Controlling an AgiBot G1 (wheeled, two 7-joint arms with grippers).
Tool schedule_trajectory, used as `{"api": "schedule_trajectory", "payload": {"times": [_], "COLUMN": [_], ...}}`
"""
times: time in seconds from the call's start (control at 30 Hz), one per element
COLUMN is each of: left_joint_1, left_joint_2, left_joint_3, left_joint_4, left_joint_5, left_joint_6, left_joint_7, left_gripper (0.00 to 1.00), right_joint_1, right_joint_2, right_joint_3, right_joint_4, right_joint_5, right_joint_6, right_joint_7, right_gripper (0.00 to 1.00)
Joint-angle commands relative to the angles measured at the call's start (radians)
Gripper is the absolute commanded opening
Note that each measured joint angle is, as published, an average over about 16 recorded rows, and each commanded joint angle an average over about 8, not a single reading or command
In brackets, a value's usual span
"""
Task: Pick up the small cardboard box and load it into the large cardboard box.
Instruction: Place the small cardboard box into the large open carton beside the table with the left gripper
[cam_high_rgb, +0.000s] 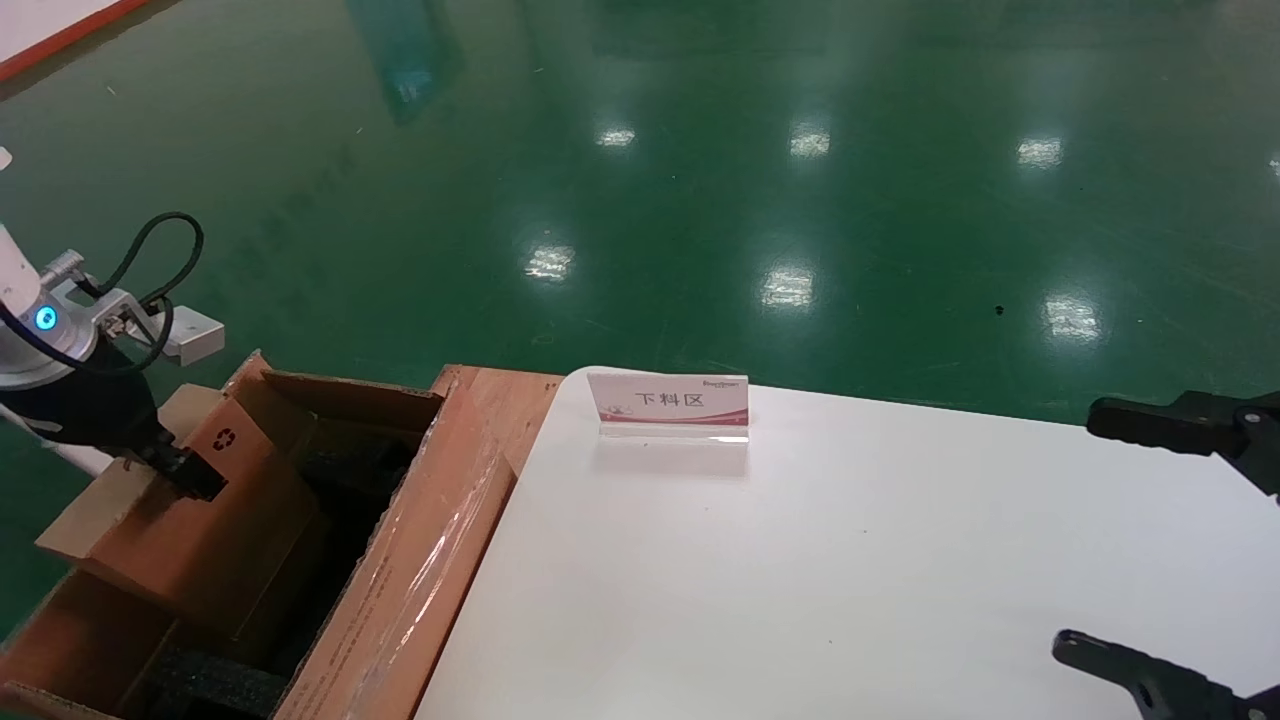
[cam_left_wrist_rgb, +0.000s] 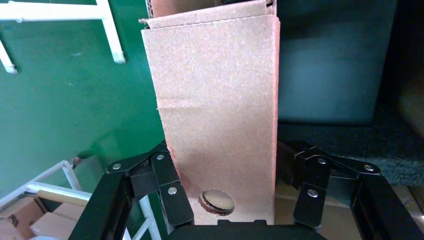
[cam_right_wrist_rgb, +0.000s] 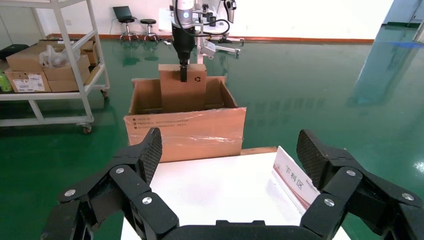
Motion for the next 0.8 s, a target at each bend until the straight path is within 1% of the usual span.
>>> {"api": "schedule_trajectory", "payload": {"times": [0.03,0.37,0.67,0.7,0.73,0.8], "left_joint_1": [0.014,0.087,0.146,0.149,0.154,0.16], "left_joint_2": [0.004,0.02,0.031,0.032,0.034,0.036], "left_joint_3": [-0.002,-0.005,-0.008,-0.008,-0.009,-0.01], "left_joint_4": [0.011,0.058,0.102,0.106,0.11,0.118], "left_joint_5": [-0.004,-0.014,-0.032,-0.033,-0.036,-0.039], "left_joint_6": [-0.005,-0.031,-0.023,-0.022,-0.02,-0.017], "left_joint_7": [-0.001,0.0,-0.002,-0.001,-0.001,0.0], "left_gripper": [0.0,0.0,0.0,0.02,0.12,0.38], "right_joint_1": [0.0,0.0,0.0,0.0,0.0,0.0], "right_joint_2": [0.0,0.0,0.0,0.0,0.001,0.001], "right_joint_3": [0.0,-0.001,-0.001,-0.001,-0.001,-0.001], "right_joint_4": [0.0,0.0,0.0,0.0,0.0,0.0], "right_joint_5": [0.0,0.0,0.001,0.001,0.001,0.001], "right_joint_6": [0.0,0.0,0.0,0.001,0.001,0.001], "right_joint_7": [0.0,0.0,-0.001,-0.001,-0.001,-0.001], "right_gripper": [1.0,1.0,1.0,1.0,1.0,1.0]}}
